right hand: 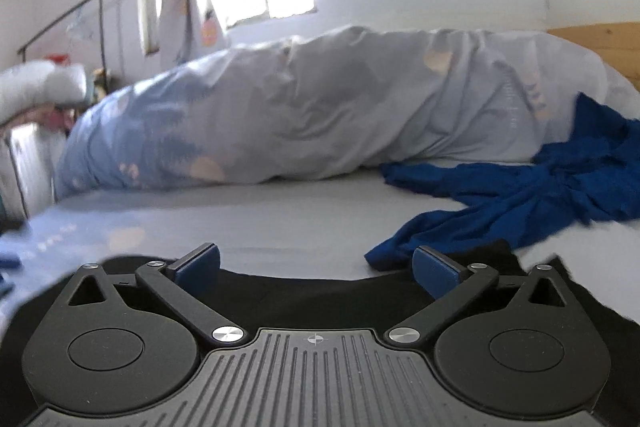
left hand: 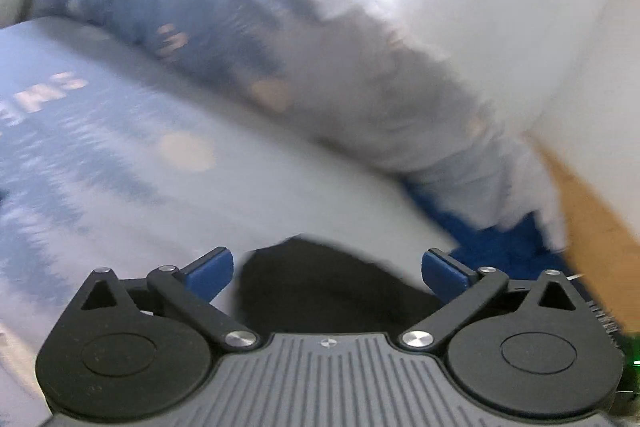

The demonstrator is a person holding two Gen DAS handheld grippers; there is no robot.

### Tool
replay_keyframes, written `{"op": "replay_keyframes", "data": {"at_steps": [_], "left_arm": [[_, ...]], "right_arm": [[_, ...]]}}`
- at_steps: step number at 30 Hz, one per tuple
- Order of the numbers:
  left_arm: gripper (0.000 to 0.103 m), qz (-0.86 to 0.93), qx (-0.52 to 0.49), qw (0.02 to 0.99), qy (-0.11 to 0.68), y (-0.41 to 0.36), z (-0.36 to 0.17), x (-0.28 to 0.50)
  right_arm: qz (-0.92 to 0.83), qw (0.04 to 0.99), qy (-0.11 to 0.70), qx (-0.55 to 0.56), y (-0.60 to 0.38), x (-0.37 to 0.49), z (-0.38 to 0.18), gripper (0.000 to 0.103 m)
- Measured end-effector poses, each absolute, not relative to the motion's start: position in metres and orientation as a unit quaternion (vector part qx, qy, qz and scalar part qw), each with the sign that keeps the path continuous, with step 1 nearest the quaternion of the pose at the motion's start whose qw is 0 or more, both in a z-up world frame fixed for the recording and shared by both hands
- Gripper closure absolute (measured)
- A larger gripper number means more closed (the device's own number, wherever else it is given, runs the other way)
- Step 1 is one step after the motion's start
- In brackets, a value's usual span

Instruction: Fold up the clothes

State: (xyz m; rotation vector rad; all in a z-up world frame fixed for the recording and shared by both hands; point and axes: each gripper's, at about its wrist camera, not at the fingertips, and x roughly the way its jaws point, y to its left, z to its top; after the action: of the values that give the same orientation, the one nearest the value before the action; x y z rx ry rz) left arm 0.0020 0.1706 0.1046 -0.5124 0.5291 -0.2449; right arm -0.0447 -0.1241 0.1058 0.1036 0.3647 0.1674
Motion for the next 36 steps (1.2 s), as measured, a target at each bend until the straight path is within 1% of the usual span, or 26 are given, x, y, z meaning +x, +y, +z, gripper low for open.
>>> {"op": "replay_keyframes", "data": {"at_steps": [3,7,11,13,15,17,19,25,31,36], "left_arm": [[0.0,-0.168,-0.238,0.921,0.258,0.141,0.109,0.006],[0.0,-0.192,-0.171,0.934,0.248,0.09,0.109,0.011],[0.0,-0.193,-0.144,0.94,0.242,0.048,0.092,0.032],[0.0,-0.172,-0.161,0.94,0.245,0.048,0.085,0.032],[0.0,-0.148,-0.164,0.945,0.241,0.053,0.085,0.027],[0.0,-0.123,-0.137,0.954,0.236,0.051,0.082,0.027],[0.0,-0.102,-0.1,0.957,0.252,0.046,0.073,0.033],[0.0,-0.087,0.009,0.955,0.282,0.035,0.027,0.035],[0.0,-0.104,-0.026,0.955,0.277,0.046,0.023,0.033],[0.0,-0.103,-0.022,0.955,0.278,0.051,0.029,0.03]], "right_arm": [[0.096,0.975,0.195,0.035,-0.119,-0.015,0.087,0.0],[0.091,0.962,0.258,0.016,-0.107,0.018,0.042,0.0],[0.092,0.961,0.261,0.025,-0.108,0.017,0.042,0.0],[0.098,0.958,0.269,0.024,-0.11,0.017,0.051,0.0],[0.096,0.961,0.258,0.016,-0.117,0.015,0.067,0.0],[0.087,0.966,0.242,0.015,-0.13,0.015,0.078,0.0],[0.073,0.97,0.233,0.016,-0.145,0.019,0.083,0.0],[0.046,0.963,0.265,0.003,-0.177,0.034,0.06,0.0],[0.044,0.957,0.286,0.011,-0.191,0.046,0.039,0.0],[0.045,0.957,0.285,0.007,-0.196,0.045,0.034,0.0]]}}
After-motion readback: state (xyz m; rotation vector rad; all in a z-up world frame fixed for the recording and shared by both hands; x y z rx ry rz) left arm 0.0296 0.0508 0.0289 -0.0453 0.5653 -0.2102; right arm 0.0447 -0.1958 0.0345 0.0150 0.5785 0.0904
